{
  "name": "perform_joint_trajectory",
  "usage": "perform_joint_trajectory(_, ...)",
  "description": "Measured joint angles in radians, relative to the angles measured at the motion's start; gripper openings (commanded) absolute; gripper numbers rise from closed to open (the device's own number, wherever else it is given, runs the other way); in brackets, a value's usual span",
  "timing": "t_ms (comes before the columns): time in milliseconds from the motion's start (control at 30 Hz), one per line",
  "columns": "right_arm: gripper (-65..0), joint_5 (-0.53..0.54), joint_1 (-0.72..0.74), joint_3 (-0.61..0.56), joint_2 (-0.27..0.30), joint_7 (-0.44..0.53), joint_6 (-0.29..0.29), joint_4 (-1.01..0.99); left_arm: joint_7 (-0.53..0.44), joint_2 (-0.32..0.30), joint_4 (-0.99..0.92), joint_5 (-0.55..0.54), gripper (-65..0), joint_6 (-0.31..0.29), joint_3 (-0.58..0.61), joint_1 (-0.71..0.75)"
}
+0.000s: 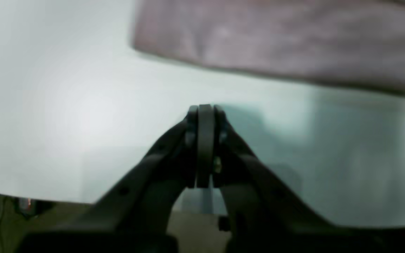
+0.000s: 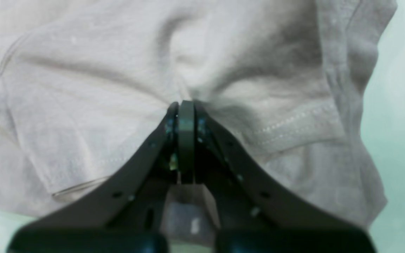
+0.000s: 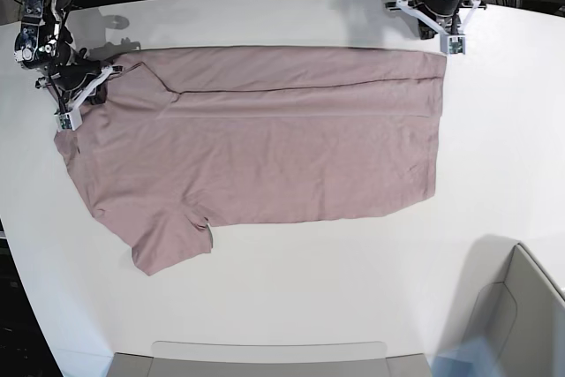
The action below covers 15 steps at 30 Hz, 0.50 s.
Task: Fold the T-shirt properly
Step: 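Release the shoulder edge and raise both grippers back toward the collar, then regrasp the folded collar edge with both grippers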
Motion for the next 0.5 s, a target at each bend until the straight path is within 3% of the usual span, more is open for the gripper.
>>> perform_joint_trajectory(200,-65.0,-0.004,0.005,0.001,-0.007,-0.004,-0.007,0.094,0.021,0.003,0.085,0.002,-65.0,0.004,0.008,-0.105)
perform_joint_trajectory(333,-65.0,0.011,0.045,0.032,-0.061,0.000,-0.002,0.173,-0.010,-0.002,0.115,-0.005,-65.0,-0.001,0.013,-0.239)
perform_joint_trajectory(500,-65.0,-0.027,0.143,0.057,-0.065,-0.005,-0.010,0.119,0.150,-0.005,0.011,-0.002,-65.0,-0.001,0.098,-0.422)
